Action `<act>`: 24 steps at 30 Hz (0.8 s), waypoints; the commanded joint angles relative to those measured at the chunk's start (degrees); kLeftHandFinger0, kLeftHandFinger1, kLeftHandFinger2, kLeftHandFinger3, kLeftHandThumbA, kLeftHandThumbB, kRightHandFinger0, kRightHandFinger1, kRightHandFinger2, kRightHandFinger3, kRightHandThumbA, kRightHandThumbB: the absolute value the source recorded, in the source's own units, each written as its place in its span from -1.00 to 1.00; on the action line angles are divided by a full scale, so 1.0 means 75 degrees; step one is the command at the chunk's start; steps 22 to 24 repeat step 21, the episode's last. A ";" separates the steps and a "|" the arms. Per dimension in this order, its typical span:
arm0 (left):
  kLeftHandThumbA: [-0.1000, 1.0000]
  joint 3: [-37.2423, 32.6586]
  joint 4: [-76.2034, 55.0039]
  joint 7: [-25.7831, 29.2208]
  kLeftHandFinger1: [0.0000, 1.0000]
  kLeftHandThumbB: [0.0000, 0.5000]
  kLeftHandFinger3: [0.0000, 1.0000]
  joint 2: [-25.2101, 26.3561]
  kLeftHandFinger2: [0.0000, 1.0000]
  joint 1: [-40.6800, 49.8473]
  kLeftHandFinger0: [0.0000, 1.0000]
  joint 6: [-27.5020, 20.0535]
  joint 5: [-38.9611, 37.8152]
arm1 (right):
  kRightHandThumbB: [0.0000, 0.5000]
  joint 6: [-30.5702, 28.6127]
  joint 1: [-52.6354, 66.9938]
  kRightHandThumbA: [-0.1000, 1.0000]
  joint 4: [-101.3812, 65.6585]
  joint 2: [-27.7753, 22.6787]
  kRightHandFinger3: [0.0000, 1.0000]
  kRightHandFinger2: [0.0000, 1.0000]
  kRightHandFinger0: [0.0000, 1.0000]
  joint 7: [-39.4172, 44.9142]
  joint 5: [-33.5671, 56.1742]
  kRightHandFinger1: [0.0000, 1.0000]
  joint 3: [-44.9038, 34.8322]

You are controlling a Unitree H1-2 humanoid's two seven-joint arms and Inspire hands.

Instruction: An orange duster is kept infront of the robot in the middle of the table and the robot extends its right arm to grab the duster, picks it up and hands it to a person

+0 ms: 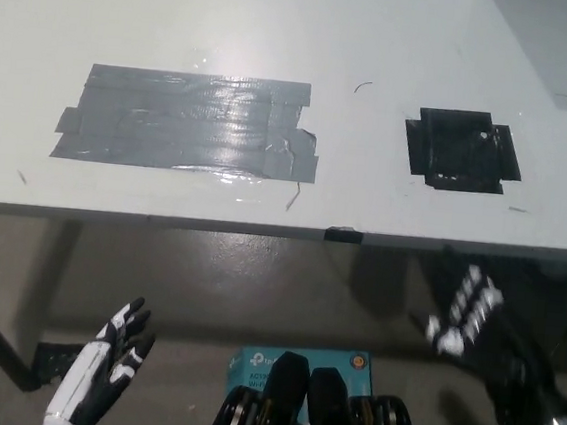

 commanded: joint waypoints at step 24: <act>0.67 0.0128 -0.0634 -0.0039 1.00 -0.48 1.00 -0.0149 1.00 0.0815 1.00 -0.0807 -0.0479 | -0.25 -0.4637 0.1713 0.49 0.0737 0.0264 1.00 1.00 1.00 -0.1672 -0.3199 1.00 -0.0135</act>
